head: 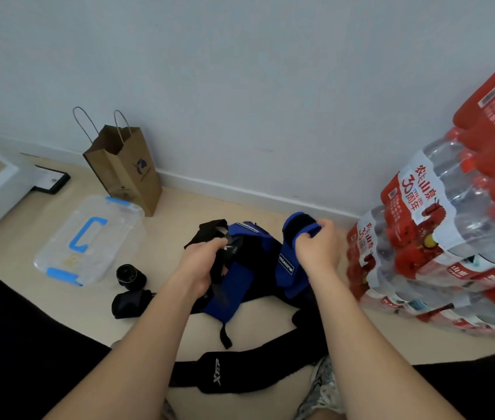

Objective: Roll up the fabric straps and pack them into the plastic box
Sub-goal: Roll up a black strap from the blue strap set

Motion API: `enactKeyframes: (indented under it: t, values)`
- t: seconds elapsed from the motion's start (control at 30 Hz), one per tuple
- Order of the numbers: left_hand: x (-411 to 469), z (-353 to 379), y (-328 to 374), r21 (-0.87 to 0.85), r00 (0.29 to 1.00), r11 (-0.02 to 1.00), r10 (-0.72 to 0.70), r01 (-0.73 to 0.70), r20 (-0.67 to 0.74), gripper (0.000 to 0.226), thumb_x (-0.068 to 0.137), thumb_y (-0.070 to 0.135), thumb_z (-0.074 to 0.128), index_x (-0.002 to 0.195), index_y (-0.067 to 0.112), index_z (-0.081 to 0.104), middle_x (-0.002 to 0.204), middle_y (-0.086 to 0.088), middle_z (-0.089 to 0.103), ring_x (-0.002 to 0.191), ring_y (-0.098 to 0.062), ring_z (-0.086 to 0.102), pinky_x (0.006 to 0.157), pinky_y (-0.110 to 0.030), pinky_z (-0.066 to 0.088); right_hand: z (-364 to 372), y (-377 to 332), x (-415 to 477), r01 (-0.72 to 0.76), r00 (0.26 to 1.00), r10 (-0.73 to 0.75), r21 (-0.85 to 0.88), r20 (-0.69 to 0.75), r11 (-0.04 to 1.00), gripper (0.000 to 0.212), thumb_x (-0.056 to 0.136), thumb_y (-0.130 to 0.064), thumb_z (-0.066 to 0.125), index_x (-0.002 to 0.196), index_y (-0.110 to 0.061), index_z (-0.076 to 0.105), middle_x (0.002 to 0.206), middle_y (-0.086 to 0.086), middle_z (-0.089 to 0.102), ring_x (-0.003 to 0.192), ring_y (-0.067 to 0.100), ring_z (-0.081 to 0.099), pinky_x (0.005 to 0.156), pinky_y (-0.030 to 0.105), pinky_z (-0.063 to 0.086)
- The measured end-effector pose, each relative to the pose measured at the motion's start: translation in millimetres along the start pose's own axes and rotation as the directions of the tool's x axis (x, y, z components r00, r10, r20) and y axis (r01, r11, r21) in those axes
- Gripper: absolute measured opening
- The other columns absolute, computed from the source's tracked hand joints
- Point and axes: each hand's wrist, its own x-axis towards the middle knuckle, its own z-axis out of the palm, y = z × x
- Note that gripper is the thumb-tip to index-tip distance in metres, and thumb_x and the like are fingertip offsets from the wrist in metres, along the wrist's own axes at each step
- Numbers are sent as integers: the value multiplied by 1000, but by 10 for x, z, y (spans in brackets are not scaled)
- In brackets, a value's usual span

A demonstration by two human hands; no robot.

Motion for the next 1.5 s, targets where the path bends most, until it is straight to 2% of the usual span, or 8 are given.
enactKeyframes:
  t: [0.17, 0.37, 0.6, 0.77, 0.93, 1.13, 1.3, 1.5]
  values:
    - [-99, 2, -89, 185, 980, 968, 145, -169, 135, 11, 90, 12, 66, 83, 21, 69, 85, -10, 73, 84, -31, 73, 76, -44, 59, 361, -33, -312, 221, 897, -189, -35, 401, 975, 40, 99, -35, 68, 137, -23, 64, 111, -6, 70, 94, 10, 64, 80, 30, 50]
    - [-90, -26, -95, 354, 952, 896, 190, -268, 239, 14, 98, 7, 62, 109, 14, 65, 99, -21, 74, 90, -31, 71, 84, -48, 59, 552, 15, -286, -76, 729, -42, 142, 683, 987, 86, 99, -24, 63, 165, -54, 18, 146, 1, 56, 103, 18, 64, 80, 32, 56]
    - [-55, -42, -38, 398, 946, 880, 148, -260, 289, 20, 104, -6, 53, 119, 6, 54, 98, -13, 82, 89, -17, 82, 65, -28, 62, 579, -15, -134, 278, 730, -205, -9, 652, 961, 69, 108, -18, 46, 152, -67, 27, 136, 18, 48, 92, 31, 68, 83, 41, 60]
    - [3, -61, 66, 525, 946, 795, 193, -306, 259, 16, 103, -5, 52, 116, 4, 51, 97, -21, 78, 81, -16, 80, 67, -39, 62, 571, 13, -106, 769, 603, -402, -368, 689, 523, 69, 113, -34, 37, 162, -59, -4, 108, 11, 57, 68, 27, 54, 67, 43, 48]
    - [48, -25, 87, 592, 915, 698, 291, -403, 280, 32, 97, -9, 46, 91, 22, 40, 90, -16, 67, 75, -17, 75, 64, -46, 56, 626, -52, -110, 817, 571, -497, -396, 654, 418, 60, 105, -24, 43, 160, -28, 18, 105, 9, 69, 67, 33, 54, 53, 37, 34]
    - [45, 61, 196, 674, 835, 498, 396, -545, 383, 45, 85, -13, 43, 83, 31, 34, 87, -27, 58, 78, -48, 65, 61, -59, 50, 576, -144, 22, 801, 598, -519, -431, 611, 416, 49, 107, -24, 40, 155, -28, 30, 107, 8, 70, 78, 37, 63, 59, 40, 38]
    - [39, 85, 299, 733, 795, 354, 438, -581, 419, 48, 80, -13, 44, 82, 34, 33, 76, -10, 58, 70, -38, 56, 64, -58, 50, 529, -228, 128, 826, 563, -561, -382, 607, 415, 44, 106, -22, 41, 149, -29, 36, 98, 8, 65, 73, 35, 54, 58, 41, 35]
    - [26, 166, 331, 535, 918, 746, 329, -396, 221, 32, 96, -1, 46, 104, 30, 48, 93, -15, 67, 67, -18, 71, 57, -44, 58, 520, -206, 92, 834, 551, -636, -363, 540, 415, 47, 103, -23, 45, 150, -23, 44, 102, 10, 65, 82, 35, 57, 66, 42, 43]
